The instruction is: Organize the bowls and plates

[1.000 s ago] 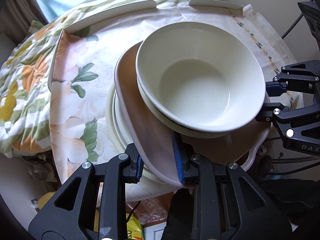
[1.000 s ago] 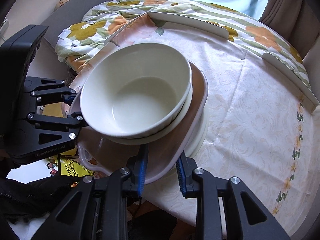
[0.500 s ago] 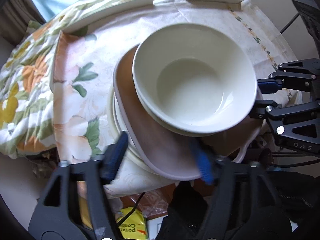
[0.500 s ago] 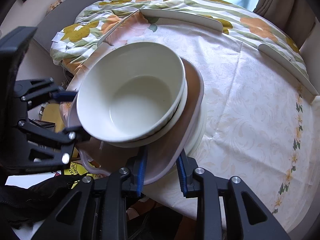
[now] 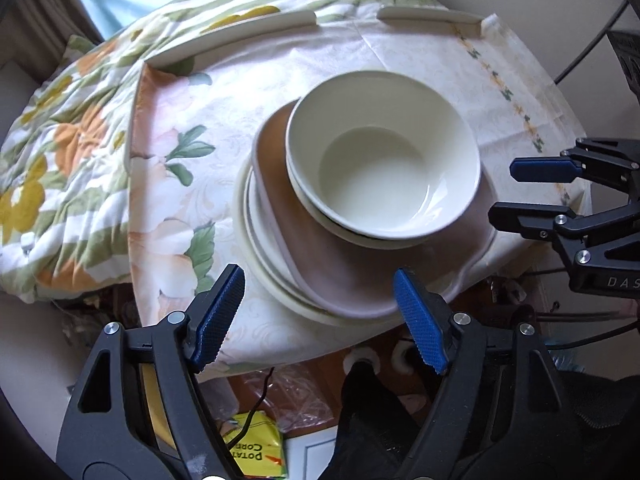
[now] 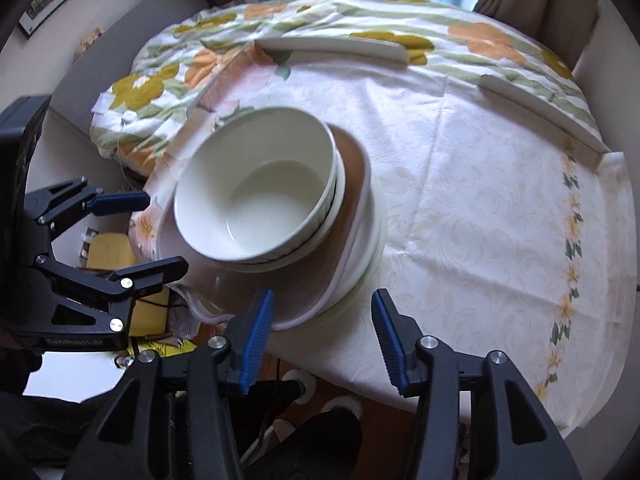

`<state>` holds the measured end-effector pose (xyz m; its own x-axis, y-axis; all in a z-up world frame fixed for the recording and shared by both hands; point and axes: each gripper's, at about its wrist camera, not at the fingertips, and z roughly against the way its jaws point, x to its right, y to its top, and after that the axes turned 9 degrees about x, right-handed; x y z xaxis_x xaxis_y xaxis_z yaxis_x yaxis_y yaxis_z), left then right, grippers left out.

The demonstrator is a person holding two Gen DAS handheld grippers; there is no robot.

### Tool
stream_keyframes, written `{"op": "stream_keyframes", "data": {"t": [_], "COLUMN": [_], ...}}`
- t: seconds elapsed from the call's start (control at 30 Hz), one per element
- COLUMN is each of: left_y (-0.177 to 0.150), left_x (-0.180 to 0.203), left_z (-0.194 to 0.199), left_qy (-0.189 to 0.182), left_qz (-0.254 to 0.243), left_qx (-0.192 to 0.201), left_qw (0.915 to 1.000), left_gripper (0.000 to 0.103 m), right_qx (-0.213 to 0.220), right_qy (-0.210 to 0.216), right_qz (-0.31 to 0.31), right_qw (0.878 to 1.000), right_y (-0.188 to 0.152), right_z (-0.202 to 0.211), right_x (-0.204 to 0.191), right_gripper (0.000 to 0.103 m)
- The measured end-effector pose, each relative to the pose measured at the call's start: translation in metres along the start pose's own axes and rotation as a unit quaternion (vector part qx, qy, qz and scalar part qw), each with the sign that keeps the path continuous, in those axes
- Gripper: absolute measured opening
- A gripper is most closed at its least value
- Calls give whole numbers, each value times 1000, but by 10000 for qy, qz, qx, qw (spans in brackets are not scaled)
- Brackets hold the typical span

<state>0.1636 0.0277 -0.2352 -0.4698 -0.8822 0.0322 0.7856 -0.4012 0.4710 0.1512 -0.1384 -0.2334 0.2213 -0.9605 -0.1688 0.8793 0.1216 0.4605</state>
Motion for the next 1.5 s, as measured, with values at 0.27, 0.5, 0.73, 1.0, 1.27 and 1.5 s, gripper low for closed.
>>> {"op": "stream_keyframes", "data": {"t": [0.27,0.5,0.73,1.0,1.27,1.5], "left_y": [-5,-17,-40,-60,-65,-67], "left_x": [20,57,87,99,101,101], "left_z": [100,224,280,299,303,307], "left_qy": [355,803,1098,1162,1130,1189], "left_qz": [419,723,688,750,699,694], "left_qx": [1276,3178,3921,4138,4166,4192], "left_qw": [9903,9420,9108,8998,8993,8974], "left_gripper": [75,103,103,103,103,103], "right_qx": [1170,2621,3391,3692,3789,3806], "right_qy": [-94,-761,-1364,-1598,-1628,-1614], "right_qz": [3,6,-377,-461,-541,-533], "right_qw": [9931,9620,9300,9143,9094,9090], "right_y": [-9,-33,-58,-77,-85,-84], "right_z": [85,203,267,287,294,293], "right_x": [-21,-36,-37,-43,-47,-50], "right_gripper": [46,90,97,99,100,100]}}
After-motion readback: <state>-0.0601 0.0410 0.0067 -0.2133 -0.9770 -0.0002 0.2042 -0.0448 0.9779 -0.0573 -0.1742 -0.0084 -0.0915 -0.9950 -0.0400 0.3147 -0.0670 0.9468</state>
